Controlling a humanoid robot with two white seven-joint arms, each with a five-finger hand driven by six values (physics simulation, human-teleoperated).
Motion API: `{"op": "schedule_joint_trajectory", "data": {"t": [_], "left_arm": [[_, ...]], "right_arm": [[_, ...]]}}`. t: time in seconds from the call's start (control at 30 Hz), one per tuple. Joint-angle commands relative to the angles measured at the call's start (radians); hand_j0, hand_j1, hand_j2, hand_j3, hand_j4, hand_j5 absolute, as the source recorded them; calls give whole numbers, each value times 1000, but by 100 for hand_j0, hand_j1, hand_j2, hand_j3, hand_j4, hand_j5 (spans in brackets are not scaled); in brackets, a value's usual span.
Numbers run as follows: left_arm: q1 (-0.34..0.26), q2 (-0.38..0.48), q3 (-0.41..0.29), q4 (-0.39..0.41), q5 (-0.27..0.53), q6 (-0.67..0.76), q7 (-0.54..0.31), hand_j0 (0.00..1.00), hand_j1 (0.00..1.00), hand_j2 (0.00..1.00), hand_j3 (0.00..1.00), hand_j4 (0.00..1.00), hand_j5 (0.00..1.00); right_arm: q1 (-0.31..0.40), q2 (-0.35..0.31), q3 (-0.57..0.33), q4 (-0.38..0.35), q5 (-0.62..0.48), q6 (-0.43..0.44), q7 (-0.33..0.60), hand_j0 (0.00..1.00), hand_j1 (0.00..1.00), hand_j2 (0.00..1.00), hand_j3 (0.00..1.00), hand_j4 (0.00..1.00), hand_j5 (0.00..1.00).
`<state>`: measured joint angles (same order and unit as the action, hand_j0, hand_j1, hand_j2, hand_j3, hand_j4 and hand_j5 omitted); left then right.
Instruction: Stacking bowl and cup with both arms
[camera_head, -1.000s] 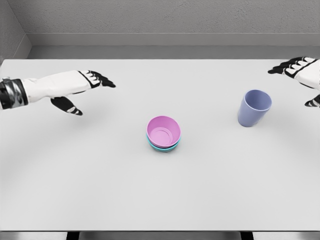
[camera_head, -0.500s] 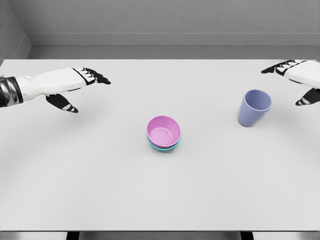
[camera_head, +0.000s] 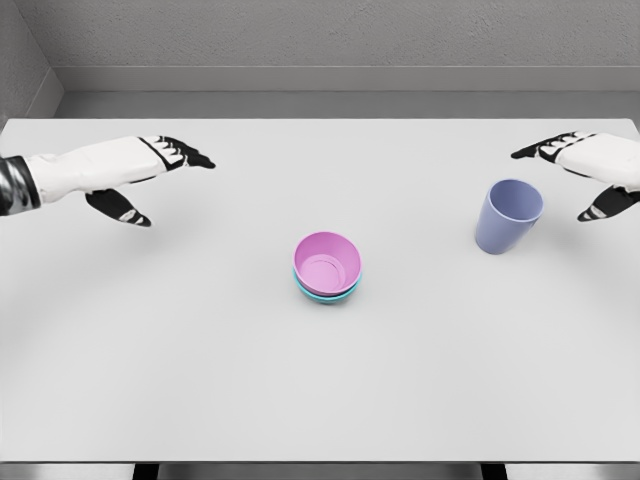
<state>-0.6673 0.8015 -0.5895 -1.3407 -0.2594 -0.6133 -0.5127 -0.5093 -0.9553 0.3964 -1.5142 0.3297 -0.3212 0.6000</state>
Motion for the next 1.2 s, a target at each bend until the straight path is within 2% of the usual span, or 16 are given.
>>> {"op": "schedule_joint_trajectory", "data": {"t": [0.0,0.67,1.17], "left_arm": [[0,4,5,0,6,2,0,100,100,100,100,100,100],[0,8,7,-2,6,2,0,100,100,100,100,100,100],[0,10,7,-6,11,2,0,100,100,100,100,100,100]], "right_arm": [[-2,16,6,2,-1,1,11,100,100,100,100,100,100],[-34,55,84,-4,-1,-7,11,100,100,100,100,100,100],[-40,90,102,52,-1,-7,11,100,100,100,100,100,100]]}}
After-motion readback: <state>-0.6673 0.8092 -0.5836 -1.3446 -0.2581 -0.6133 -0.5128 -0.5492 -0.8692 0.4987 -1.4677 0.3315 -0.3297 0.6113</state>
